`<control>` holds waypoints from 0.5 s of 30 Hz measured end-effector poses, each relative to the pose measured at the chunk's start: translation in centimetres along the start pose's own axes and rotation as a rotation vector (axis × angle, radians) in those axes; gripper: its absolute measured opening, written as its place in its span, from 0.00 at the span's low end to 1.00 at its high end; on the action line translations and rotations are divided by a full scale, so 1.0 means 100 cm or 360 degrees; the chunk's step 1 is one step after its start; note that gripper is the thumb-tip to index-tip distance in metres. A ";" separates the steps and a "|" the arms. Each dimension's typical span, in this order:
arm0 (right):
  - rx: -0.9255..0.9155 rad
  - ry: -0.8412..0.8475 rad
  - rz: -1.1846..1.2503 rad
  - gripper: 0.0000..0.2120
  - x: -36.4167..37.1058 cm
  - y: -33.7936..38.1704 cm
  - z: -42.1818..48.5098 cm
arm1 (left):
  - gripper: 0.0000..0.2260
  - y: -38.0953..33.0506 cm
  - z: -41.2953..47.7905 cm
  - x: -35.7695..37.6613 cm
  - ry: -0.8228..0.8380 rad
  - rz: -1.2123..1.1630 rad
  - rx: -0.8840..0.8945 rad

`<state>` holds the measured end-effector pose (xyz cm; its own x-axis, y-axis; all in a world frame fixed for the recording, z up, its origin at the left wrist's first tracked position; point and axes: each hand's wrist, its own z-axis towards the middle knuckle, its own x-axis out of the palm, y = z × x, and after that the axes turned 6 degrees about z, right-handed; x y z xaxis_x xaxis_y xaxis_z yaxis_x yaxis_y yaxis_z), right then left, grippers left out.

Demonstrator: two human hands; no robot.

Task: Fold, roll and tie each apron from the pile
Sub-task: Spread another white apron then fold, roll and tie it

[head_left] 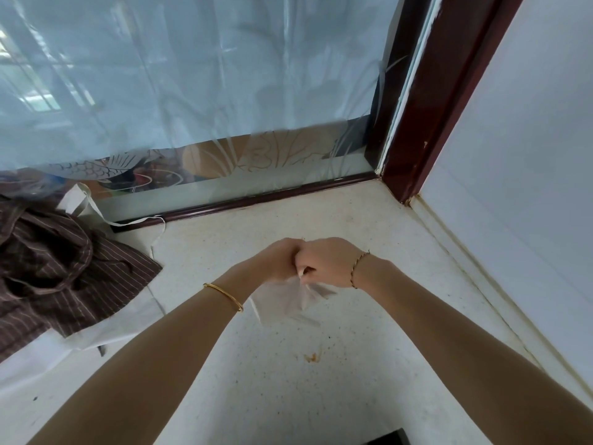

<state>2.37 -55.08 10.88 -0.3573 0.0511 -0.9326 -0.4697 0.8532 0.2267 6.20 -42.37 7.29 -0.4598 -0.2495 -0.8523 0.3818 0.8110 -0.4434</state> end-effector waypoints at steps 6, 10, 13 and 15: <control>0.0159 -0.0323 0.0433 0.09 0.010 -0.023 -0.005 | 0.12 0.005 -0.005 0.001 0.0221 -0.0355 0.0001; 0.0276 -0.0131 0.0392 0.08 0.016 -0.024 -0.003 | 0.08 0.002 -0.004 0.011 0.0244 -0.0348 -0.0020; 0.0349 -0.0086 0.0546 0.04 0.019 -0.029 -0.001 | 0.11 -0.004 -0.001 0.017 0.0150 -0.0266 -0.0006; 0.0429 -0.0062 0.0673 0.03 0.024 -0.034 0.002 | 0.10 -0.007 0.002 0.020 0.0070 -0.0154 -0.0016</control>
<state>3.27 -57.71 7.77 -0.4387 0.4361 -0.7857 -0.0630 0.8573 0.5110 5.14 -43.52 5.81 -0.5289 -0.3039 -0.7924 0.3257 0.7895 -0.5201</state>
